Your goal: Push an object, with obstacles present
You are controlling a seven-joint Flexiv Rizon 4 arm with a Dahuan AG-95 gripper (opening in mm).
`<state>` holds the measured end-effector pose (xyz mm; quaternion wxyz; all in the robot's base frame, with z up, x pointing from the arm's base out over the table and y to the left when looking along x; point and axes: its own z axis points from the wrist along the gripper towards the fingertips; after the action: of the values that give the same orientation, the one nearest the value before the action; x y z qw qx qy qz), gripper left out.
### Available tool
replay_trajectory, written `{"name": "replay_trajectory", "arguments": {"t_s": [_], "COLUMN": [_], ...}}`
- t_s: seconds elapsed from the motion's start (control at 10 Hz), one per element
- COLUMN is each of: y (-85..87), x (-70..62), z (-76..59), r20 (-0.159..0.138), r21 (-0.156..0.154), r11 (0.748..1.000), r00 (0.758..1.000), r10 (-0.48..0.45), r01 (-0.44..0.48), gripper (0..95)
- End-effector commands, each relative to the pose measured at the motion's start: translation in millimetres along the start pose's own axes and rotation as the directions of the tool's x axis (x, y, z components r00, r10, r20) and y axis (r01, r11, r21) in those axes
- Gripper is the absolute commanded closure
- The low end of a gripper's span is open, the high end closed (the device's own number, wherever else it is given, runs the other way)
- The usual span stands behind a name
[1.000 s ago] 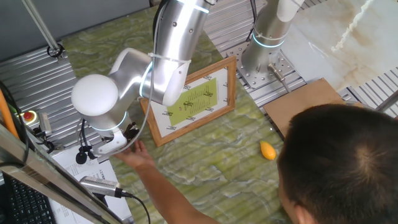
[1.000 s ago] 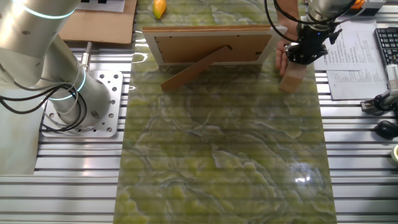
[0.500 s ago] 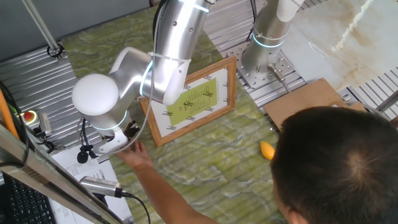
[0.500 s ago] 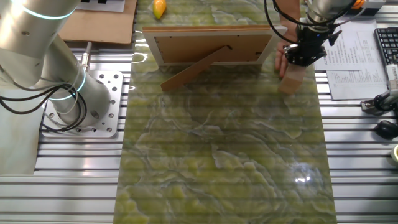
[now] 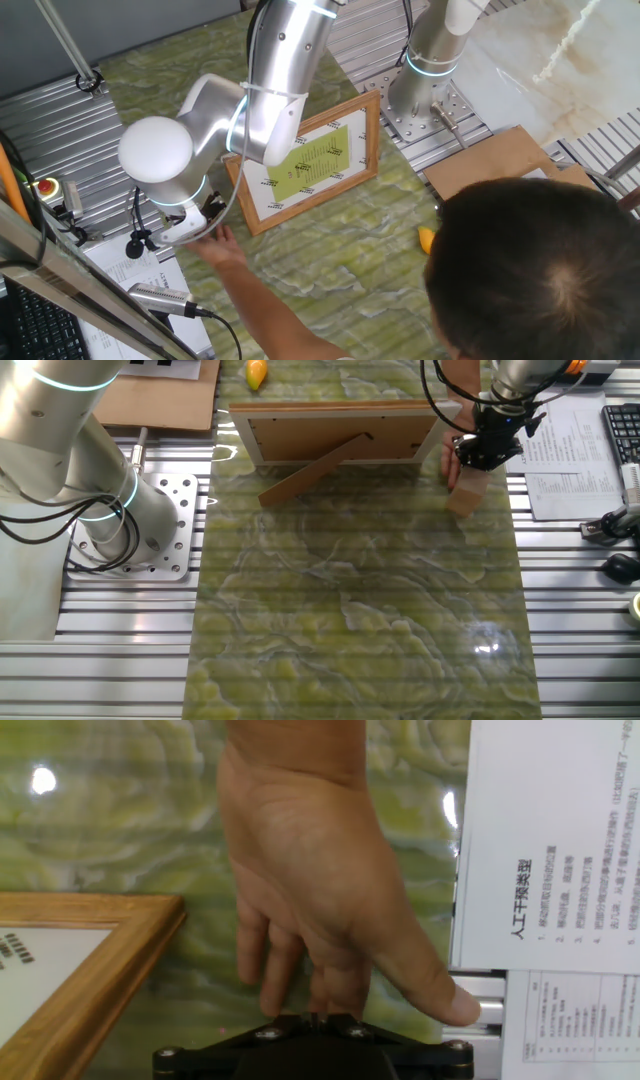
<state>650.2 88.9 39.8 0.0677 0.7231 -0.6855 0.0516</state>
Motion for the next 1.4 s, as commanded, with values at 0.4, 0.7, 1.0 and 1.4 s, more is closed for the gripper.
{"name": "replay_trajectory", "arguments": {"t_s": [0.4, 0.7, 1.0, 1.4], "y": [6.2, 9.3, 14.5, 24.8], "x": [4.7, 7.7, 11.7, 17.5], "z": [1.1, 0.4, 0.4, 2.0], "r20": [-0.014, -0.025, -0.025, -0.034], "r21": [-0.001, -0.002, -0.001, 0.001], "r11": [1.0, 1.0, 1.0, 1.0], "r00": [1.0, 1.0, 1.0, 0.999], "r10": [-0.006, -0.01, -0.007, 0.009], "r01": [0.006, 0.01, 0.007, -0.009], "gripper": [95.0, 95.0, 95.0, 95.0]}}
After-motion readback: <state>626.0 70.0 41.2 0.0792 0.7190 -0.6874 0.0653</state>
